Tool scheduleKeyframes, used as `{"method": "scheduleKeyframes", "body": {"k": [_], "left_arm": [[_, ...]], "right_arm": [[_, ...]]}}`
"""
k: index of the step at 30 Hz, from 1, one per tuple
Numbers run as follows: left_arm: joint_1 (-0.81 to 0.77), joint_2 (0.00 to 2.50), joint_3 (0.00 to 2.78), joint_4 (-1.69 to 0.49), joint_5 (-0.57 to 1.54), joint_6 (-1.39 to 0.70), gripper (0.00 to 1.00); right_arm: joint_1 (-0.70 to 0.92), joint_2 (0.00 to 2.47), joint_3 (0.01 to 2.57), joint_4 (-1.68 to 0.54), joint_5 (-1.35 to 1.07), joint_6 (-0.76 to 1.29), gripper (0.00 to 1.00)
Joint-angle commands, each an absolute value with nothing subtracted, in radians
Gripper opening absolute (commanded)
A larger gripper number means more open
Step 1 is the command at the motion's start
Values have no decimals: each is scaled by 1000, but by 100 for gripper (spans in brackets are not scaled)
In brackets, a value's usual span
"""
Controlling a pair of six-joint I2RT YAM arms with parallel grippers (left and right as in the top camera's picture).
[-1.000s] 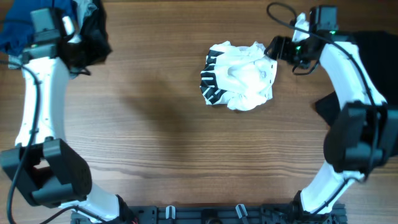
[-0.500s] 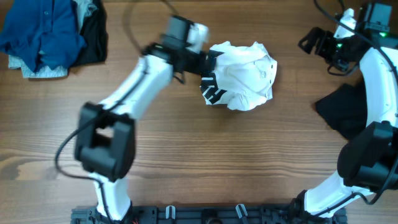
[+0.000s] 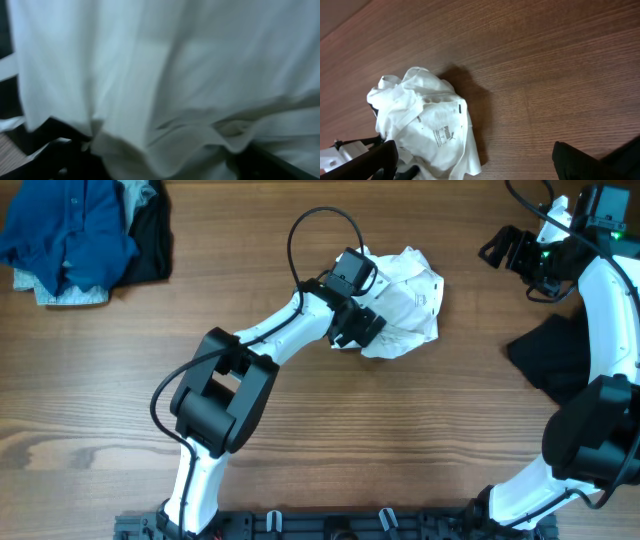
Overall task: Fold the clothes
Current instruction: 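Reach the left gripper to the bundle and grasp it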
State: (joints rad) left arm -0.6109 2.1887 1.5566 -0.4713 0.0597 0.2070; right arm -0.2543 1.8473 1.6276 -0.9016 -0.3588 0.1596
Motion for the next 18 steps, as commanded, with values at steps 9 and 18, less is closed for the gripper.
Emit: {"method": "scheduleKeyframes", "body": {"k": [9,18], "left_arm": [[-394,2230,1557,-532,-245,323,100],[-168,2223,1560,-463,-305,394,100]], "right_arm": [[-252,1849,1636,-905,-363,157,99],[-252,1849,1636,-910,-363,160,100]]}}
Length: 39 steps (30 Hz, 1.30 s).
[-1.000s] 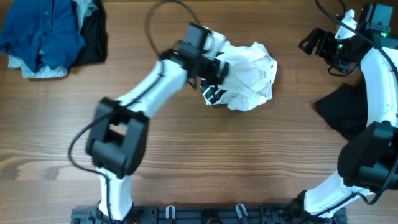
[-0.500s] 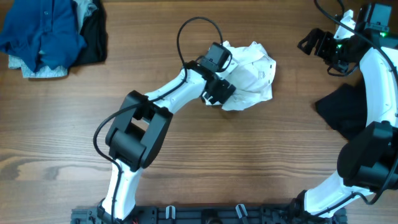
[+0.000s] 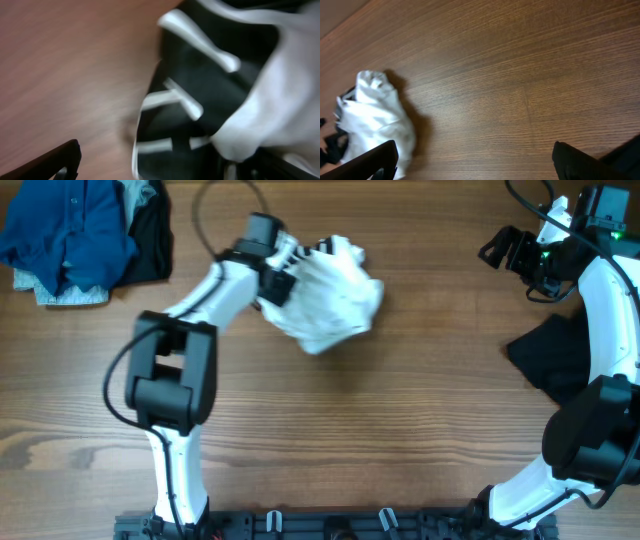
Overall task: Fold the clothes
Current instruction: 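Reach the left gripper to the bundle and grasp it, then carry the bundle with the left gripper toward the top-left clothes pile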
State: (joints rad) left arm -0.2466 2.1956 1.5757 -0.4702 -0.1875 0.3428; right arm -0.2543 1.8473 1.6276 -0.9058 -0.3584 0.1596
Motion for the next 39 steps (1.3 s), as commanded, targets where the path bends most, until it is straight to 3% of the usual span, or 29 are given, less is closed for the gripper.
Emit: {"method": "scheduleKeyframes", "body": {"k": [1,14,22,34,39], "left_arm": [[-160,2215,1561,-463,-304,394,100],[-369,1897,1565,-648,-102,439,100],[-494,1922,1533,-858,-12,439,98],[-495,1971,1442,-759,25,439,100],[-494,2048,1439,-736,-63,438,100]], "right_arm": [[-252,1849,1636,-910,-363,160,100],[-252,1849,1636,-922,-363,159,100],[-252,1849,1636,-931,-362,155,100],[-249,1849,1634,-945,-360,133,100],[-249,1849,1634,-951,-359,132,100]]}}
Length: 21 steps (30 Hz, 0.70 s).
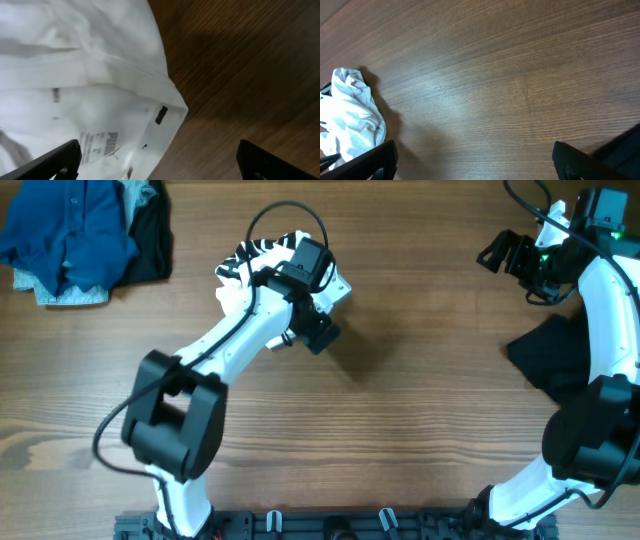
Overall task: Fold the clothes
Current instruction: 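Carry the bundle with the left gripper toward the top-left clothes pile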
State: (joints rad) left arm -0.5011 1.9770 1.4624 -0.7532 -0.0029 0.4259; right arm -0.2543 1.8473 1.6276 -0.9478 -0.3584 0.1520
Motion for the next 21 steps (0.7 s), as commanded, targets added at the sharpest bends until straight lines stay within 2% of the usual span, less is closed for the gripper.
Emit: {"method": "scheduleKeyframes", "body": {"k": [1,9,14,16,18,19,21], "left_arm": [[-494,2061,1439,-725,-79,438,100],[-456,2122,1439,-638,-152,351,100],[-424,2158,1439,-601,-151,351,92],[-416,2170,1439,-579,-151,352,82],[-414,2177,1439,-562,-151,352,67],[-413,2183,1439,-548,-151,352,57],[-413,2187,1439,-525,-151,352,26]], "right_arm": [[-249,1849,1634,-951,-359,131,100],[-249,1849,1634,-951,-359,131,100],[-249,1849,1634,-951,-359,131,100],[-249,1849,1634,-950,-359,131,100],[-249,1849,1634,-950,-359,131,100],[-249,1849,1634,-950,-359,131,100],[-249,1849,1634,-950,-359,131,100]]}}
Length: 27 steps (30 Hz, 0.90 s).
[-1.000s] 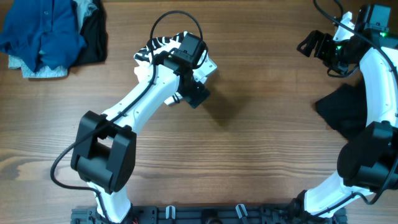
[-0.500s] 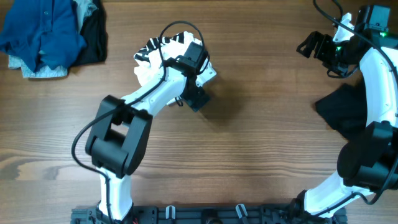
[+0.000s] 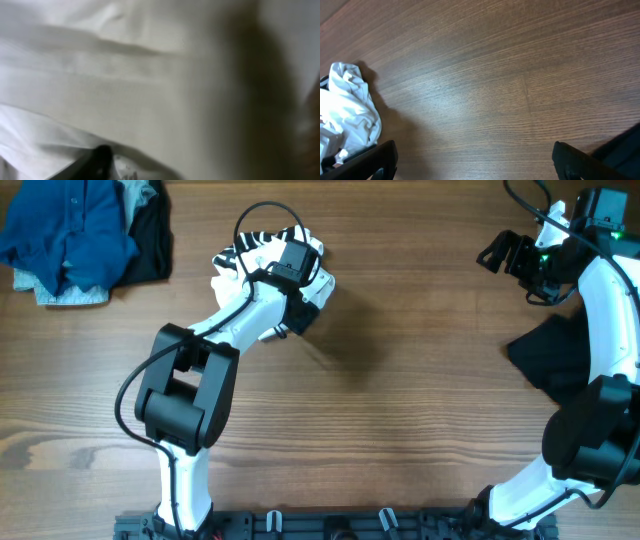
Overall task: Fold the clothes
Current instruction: 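Carry the bundle with the left gripper toward the top-left clothes pile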
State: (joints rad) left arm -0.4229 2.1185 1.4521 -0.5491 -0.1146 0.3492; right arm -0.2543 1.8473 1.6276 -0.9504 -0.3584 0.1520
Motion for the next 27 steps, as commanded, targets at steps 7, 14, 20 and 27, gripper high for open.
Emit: {"method": "scheduleKeyframes", "body": {"k": [7,14,20,27], "left_arm": [[-413,2171,1443,-475,-179,346,4],[-400,2018,1537,-492,-395,190,4],[-353,1875,1588,-416,-395,199,4],[-253,1793,1589,-297,-437,201,4]], "right_arm": [[-249,1849,1634,-952,-357,131,100],[-249,1849,1634,-951,-356,131,100],[-249,1849,1634,-955,-356,131,100],[-248,1849,1634,-964,-356,131,100]]}}
